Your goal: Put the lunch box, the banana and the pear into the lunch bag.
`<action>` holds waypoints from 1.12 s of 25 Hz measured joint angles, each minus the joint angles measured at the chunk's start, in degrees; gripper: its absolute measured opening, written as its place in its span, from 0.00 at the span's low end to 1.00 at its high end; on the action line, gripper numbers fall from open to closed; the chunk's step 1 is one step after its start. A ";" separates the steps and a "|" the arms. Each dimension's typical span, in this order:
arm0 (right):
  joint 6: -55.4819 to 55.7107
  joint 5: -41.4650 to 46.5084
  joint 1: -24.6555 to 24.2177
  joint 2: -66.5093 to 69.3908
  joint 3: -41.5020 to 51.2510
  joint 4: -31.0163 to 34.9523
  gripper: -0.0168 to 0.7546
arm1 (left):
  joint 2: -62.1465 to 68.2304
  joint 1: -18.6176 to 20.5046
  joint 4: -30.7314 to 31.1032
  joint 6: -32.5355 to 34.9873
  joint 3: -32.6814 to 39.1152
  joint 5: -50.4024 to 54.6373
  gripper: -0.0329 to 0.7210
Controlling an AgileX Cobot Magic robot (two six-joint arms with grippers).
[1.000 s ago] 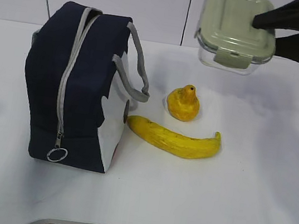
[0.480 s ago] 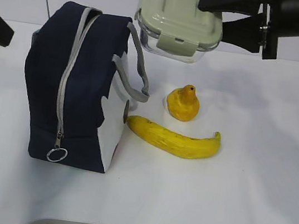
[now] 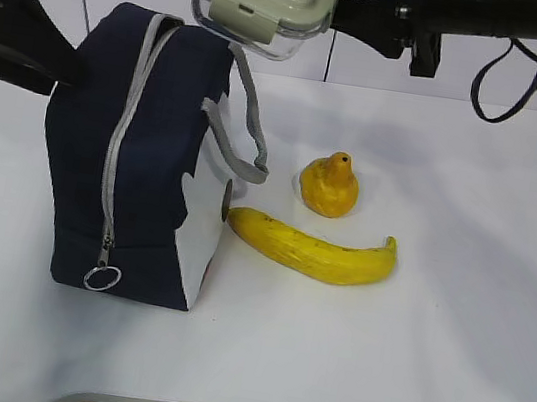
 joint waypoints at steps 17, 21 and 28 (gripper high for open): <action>-3.65 -4.43 8.73 4.64 0.00 1.76 0.51 | 1.73 0.00 -3.66 0.55 -3.27 2.49 0.04; -5.24 -6.03 8.96 5.55 0.00 -1.11 0.51 | 1.73 0.00 -3.66 0.67 -3.39 3.36 0.04; -5.46 -14.27 8.96 7.87 0.00 -8.42 0.51 | 1.73 0.00 -3.21 1.79 -3.44 4.59 0.04</action>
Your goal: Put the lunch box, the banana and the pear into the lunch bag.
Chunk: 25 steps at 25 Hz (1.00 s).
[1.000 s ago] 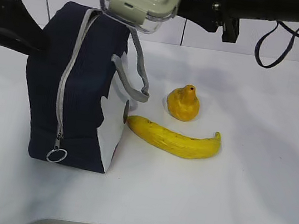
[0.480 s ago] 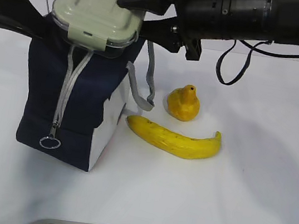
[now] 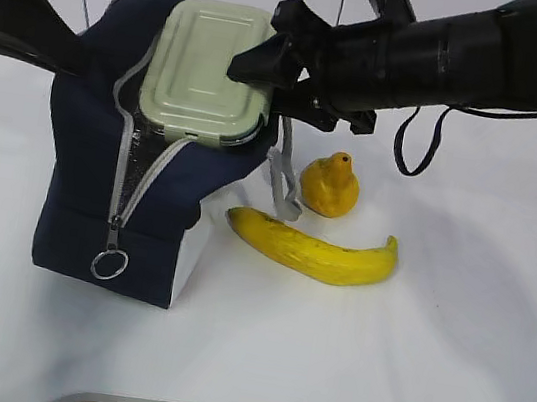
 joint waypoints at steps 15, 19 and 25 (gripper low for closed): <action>-3.89 1.07 5.31 8.96 -6.24 1.19 0.51 | 0.27 0.00 1.83 4.14 -0.09 2.00 0.04; -3.89 2.76 5.43 11.76 -9.10 2.52 0.51 | 0.35 0.00 2.29 4.24 -0.09 2.00 0.04; -3.89 2.76 5.43 17.05 -9.80 3.51 0.51 | 1.22 0.00 4.30 4.35 -0.09 2.00 0.04</action>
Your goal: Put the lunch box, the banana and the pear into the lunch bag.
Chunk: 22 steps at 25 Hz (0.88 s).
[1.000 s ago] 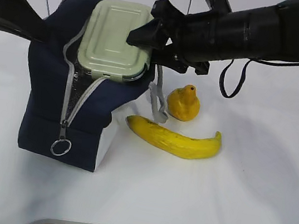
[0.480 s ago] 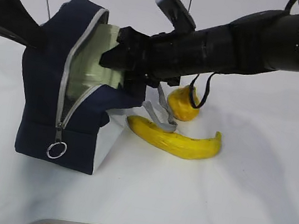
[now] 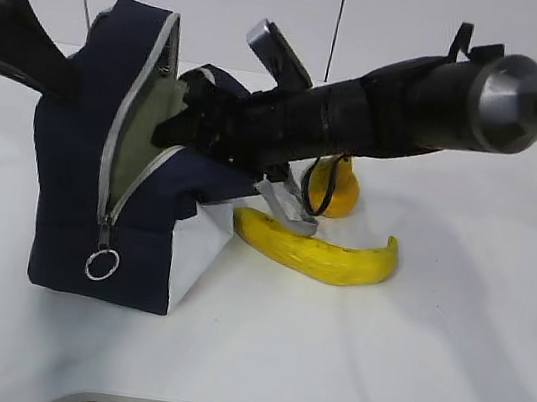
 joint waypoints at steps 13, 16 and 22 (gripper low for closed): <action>0.00 -0.31 0.00 5.07 -0.87 0.78 0.51 | 3.91 0.00 1.86 0.24 -0.04 -0.55 0.04; 0.11 -0.31 0.00 5.07 -0.87 0.52 0.51 | 3.91 0.00 2.07 0.24 -0.04 -0.55 0.04; 0.22 0.82 0.00 5.07 -1.78 -2.07 0.61 | 3.91 0.00 2.21 0.24 -0.04 0.48 0.04</action>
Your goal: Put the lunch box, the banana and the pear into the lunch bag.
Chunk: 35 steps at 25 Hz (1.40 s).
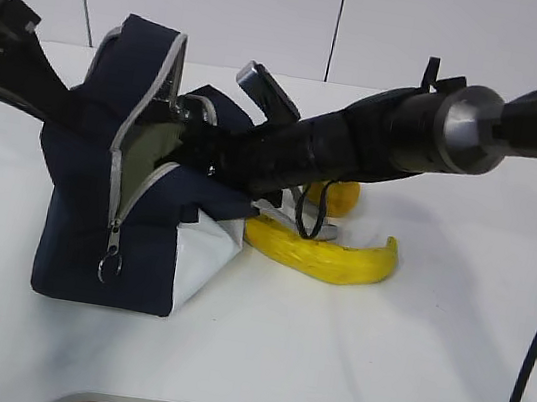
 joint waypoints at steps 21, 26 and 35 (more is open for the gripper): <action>20.07 27.90 -2.80 0.00 -28.41 -38.57 0.72 | 0.00 0.00 1.05 0.00 -0.09 0.79 0.04; 22.61 30.20 -2.80 0.00 -37.49 -45.17 0.72 | 0.00 0.00 1.28 0.00 -0.09 0.83 0.04; 31.93 31.12 -2.80 -2.23 -38.72 -59.94 0.71 | 0.00 0.00 2.66 0.00 -0.09 0.83 0.04</action>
